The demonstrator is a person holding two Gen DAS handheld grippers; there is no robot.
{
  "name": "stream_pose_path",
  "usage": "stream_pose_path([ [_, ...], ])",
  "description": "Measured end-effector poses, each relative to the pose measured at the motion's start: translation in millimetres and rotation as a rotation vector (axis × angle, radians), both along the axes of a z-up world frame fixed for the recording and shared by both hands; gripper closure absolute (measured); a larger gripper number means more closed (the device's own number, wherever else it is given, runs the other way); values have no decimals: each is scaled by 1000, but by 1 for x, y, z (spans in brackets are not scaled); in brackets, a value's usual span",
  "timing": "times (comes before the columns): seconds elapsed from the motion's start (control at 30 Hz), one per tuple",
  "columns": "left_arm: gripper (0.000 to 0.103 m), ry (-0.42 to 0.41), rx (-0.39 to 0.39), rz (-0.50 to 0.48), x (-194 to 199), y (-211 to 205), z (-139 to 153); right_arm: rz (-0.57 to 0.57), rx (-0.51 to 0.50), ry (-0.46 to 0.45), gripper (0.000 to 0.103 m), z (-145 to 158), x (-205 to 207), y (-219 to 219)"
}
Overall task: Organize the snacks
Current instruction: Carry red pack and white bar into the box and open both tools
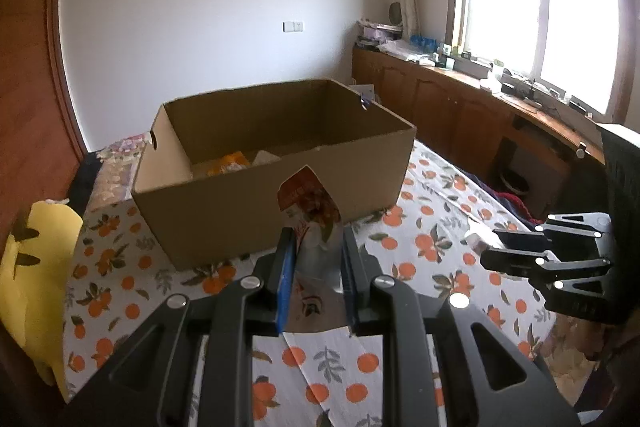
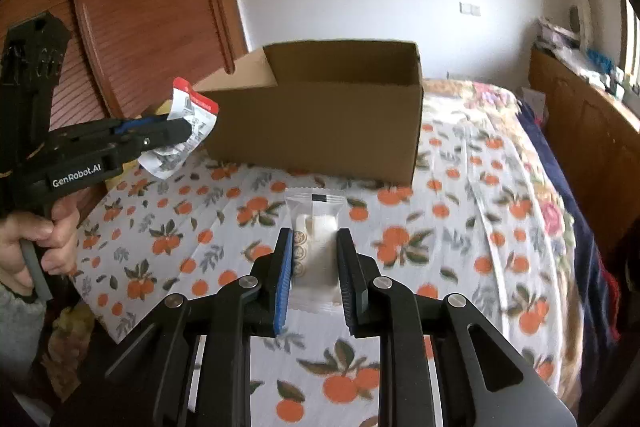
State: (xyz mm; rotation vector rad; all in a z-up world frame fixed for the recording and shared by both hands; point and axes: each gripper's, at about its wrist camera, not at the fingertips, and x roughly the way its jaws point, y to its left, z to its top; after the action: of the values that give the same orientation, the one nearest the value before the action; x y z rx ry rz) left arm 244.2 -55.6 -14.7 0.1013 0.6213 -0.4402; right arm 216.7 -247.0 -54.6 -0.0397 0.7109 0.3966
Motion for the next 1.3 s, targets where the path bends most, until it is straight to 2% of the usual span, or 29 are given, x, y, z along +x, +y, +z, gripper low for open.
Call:
stream_pose_path([
  [0.57,83,-54,-5,23,51,8,29,78,-60,-106,84,48,60,21],
  [0.9,83,-63,-5,42,91,21,38,87,-44,-120,84,65,110,30],
  [1.03,83,-61,-11,55,108,26,34,100,-47,-123,84,66,128,36],
  [1.3,83,-6,-37,62,142,30,13,98,-71,-117,84,56,161,47],
])
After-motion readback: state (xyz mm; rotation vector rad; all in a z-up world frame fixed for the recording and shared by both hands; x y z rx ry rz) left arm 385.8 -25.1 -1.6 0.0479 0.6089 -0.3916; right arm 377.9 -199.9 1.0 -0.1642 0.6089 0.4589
